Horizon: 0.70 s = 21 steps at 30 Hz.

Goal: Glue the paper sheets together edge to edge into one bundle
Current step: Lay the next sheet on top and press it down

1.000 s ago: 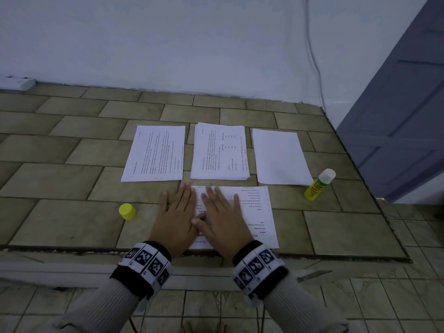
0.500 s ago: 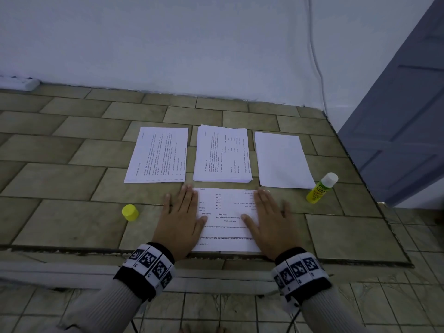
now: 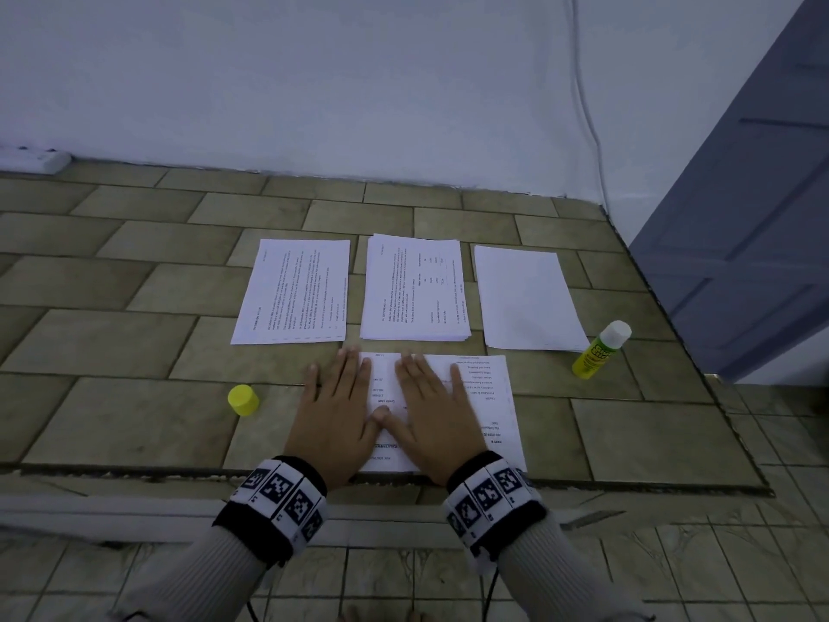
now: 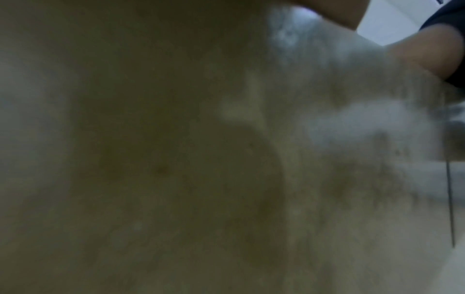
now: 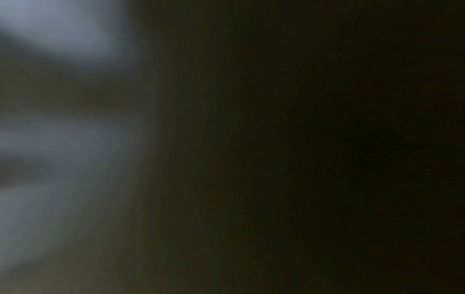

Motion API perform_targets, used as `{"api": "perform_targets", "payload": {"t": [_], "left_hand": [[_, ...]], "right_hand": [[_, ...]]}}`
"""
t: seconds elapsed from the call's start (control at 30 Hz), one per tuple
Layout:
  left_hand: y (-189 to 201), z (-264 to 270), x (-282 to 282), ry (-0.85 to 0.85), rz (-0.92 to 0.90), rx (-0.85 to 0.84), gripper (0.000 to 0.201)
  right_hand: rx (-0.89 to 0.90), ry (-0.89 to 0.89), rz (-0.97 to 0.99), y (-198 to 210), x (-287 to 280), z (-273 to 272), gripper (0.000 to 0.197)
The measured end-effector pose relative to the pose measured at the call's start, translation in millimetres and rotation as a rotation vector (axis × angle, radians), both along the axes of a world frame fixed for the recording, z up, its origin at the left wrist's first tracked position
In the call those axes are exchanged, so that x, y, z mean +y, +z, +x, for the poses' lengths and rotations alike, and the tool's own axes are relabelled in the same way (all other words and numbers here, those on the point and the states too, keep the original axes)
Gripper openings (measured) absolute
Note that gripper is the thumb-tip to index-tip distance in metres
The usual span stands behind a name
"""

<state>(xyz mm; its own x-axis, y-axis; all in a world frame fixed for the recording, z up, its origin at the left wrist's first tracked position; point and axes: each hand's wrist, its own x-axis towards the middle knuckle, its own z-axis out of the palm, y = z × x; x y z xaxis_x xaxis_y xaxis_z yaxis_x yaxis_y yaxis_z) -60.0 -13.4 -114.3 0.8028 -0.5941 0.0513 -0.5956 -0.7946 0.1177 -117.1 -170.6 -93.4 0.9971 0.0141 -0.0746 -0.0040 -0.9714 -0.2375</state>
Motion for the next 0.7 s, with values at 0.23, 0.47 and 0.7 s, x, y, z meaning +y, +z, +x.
{"api": "perform_targets", "payload": {"t": [0.23,0.47,0.7], "left_hand": [[2,-1,0,0.007,-0.009,0.021,0.079],[1,-1,0,0.008,0.001,0.043,0.076],[0,0,0,-0.002,0.01,0.068,0.09]], "right_hand": [[0.023,-0.156,-0.062,1,-73,-30,0.097],[0.084,-0.231,0.134,11,-105,-50,0.088],[-0.034,-0.07,0.179,75,-100,-37,0.038]]}}
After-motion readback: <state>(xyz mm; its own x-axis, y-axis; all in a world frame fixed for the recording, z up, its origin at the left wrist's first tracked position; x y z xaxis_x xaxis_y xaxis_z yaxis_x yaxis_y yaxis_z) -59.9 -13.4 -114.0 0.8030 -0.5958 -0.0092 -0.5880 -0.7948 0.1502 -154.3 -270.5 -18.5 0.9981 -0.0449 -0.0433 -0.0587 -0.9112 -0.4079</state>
